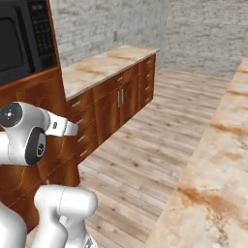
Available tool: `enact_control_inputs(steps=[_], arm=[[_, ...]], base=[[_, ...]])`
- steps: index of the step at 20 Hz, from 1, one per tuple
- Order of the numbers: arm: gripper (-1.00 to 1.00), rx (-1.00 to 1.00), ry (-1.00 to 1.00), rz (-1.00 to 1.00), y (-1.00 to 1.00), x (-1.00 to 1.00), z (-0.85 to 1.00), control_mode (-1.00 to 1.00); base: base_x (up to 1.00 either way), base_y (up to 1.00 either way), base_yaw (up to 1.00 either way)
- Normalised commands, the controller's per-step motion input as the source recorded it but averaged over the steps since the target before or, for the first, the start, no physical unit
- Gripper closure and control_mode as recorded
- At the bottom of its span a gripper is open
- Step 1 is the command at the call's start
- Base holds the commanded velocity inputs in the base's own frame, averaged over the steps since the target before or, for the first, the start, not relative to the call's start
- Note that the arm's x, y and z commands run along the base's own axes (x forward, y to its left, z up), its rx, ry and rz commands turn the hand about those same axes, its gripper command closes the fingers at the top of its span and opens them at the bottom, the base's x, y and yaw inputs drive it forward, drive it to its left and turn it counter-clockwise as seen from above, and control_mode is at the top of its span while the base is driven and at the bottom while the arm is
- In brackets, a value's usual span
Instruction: Retrieve the tangerine and kiwi from the fridge and place them into the bowl on the dining table.
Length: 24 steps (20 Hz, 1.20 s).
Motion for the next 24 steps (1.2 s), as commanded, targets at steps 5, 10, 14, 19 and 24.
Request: enact_control_inputs(steps=[5, 10, 14, 19, 24], arm=[[1.00, 0.00, 0.00, 0.00, 0.00, 0.00, 0.00, 1.00], [1.00, 0.00, 0.00, 0.00, 0.00, 0.00, 0.00, 1.00], [1.00, 0.00, 0.00, 0.00, 0.00, 0.00, 0.00, 1.00], [1.00, 0.00, 0.00, 0.00, 0.00, 0.00, 0.00, 1.00], [1.00, 0.00, 0.00, 0.00, 0.00, 0.00, 0.00, 1.00]], base=[[1.00, 0.00, -0.22], [1.00, 0.00, -0.28], [1.00, 0.00, -0.36], [1.00, 0.00, -0.36], [1.00, 0.03, -0.25]])
